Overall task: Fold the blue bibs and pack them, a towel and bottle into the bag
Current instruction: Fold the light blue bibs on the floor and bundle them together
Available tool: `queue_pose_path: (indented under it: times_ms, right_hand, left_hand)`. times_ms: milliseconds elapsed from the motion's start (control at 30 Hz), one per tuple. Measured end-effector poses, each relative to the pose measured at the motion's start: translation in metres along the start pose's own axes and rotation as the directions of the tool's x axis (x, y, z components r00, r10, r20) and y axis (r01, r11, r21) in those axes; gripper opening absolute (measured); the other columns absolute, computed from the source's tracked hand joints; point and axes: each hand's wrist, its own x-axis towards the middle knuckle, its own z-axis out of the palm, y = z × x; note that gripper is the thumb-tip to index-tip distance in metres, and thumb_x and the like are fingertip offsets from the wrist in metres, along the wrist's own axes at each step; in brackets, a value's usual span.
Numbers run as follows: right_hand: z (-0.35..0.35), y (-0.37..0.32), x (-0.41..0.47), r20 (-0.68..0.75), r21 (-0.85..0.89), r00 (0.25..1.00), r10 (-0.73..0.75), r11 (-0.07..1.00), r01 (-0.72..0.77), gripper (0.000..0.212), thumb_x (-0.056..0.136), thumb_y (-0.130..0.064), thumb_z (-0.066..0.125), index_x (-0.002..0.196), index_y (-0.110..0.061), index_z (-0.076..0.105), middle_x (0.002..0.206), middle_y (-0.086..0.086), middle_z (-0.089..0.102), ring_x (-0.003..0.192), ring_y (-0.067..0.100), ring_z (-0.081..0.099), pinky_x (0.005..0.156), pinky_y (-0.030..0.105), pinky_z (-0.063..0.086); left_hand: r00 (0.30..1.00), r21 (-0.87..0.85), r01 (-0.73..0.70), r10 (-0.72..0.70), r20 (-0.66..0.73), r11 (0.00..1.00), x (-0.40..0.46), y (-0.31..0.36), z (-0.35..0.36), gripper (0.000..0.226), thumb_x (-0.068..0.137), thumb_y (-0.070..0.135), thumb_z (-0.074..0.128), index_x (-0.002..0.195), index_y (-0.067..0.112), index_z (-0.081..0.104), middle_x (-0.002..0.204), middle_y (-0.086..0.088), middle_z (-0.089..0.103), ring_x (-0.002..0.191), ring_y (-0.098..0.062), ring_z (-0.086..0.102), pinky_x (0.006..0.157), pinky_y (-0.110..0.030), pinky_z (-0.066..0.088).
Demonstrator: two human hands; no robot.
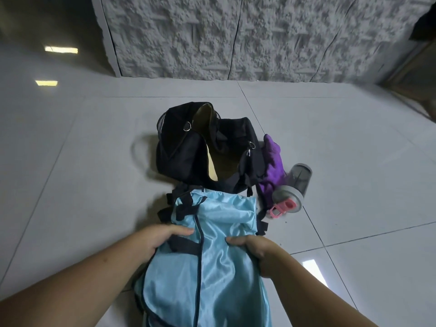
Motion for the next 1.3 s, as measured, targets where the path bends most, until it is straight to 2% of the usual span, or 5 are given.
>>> queue_pose_path:
  times_ms: [500,867,1033,1167,1300]
  right_hand:
    - [0.004,0.010,-0.028,0.222,0.274,0.946,-0.237,0.946,0.173,0.052,0.070,-0.019,0.087,0.118,-0.002,0.075,0.126,0.027,0.068,0.109,0.042,0.070,0.104,0.054,0.051]
    - [0.009,-0.014,-0.048,0.201,0.419,0.910,-0.362,0.872,0.255,0.057,0.051,-0.014,0.093,0.105,-0.002,0.080,0.112,0.026,0.073,0.089,0.039,0.074,0.076,0.045,0.061]
    - [0.006,-0.036,-0.050,0.106,0.460,0.872,-0.478,0.801,0.383,0.065,0.056,-0.013,0.088,0.118,0.000,0.074,0.123,0.028,0.069,0.104,0.042,0.070,0.093,0.049,0.056]
    - [0.004,-0.038,-0.055,0.114,0.526,0.845,-0.522,0.753,0.394,0.045,0.062,-0.008,0.077,0.106,0.000,0.078,0.111,0.027,0.072,0.091,0.039,0.073,0.078,0.044,0.060]
    - [-0.003,-0.044,-0.068,0.131,0.581,0.790,-0.599,0.692,0.429,0.034,0.058,-0.002,0.074,0.092,0.001,0.079,0.092,0.025,0.075,0.072,0.037,0.075,0.055,0.039,0.061]
  left_hand:
    - [0.957,-0.024,-0.166,0.167,0.237,0.986,-0.014,0.003,-0.010,0.070,0.025,0.029,0.099,0.090,0.008,0.084,0.102,-0.022,0.077,0.081,-0.033,0.076,0.077,-0.037,0.060]
    - [0.903,-0.242,-0.259,0.324,0.282,0.935,-0.026,0.023,0.013,0.016,0.062,0.002,0.083,0.077,0.000,0.082,0.085,-0.020,0.077,0.067,-0.029,0.076,0.059,-0.033,0.063]
    - [0.881,-0.186,-0.343,0.384,0.275,0.921,-0.040,0.060,0.022,0.060,0.034,0.028,0.102,0.087,0.006,0.084,0.097,-0.015,0.079,0.079,-0.024,0.077,0.075,-0.031,0.063]
    - [0.873,-0.137,-0.395,0.418,0.251,0.908,-0.050,0.074,0.029,0.017,0.068,0.025,0.079,0.079,0.014,0.085,0.094,-0.009,0.080,0.079,-0.018,0.077,0.080,-0.028,0.060]
    - [0.854,-0.123,-0.422,0.440,0.279,0.898,-0.065,0.075,0.023,0.077,0.007,0.048,0.100,0.074,0.014,0.085,0.086,-0.011,0.079,0.071,-0.021,0.077,0.057,-0.024,0.058]
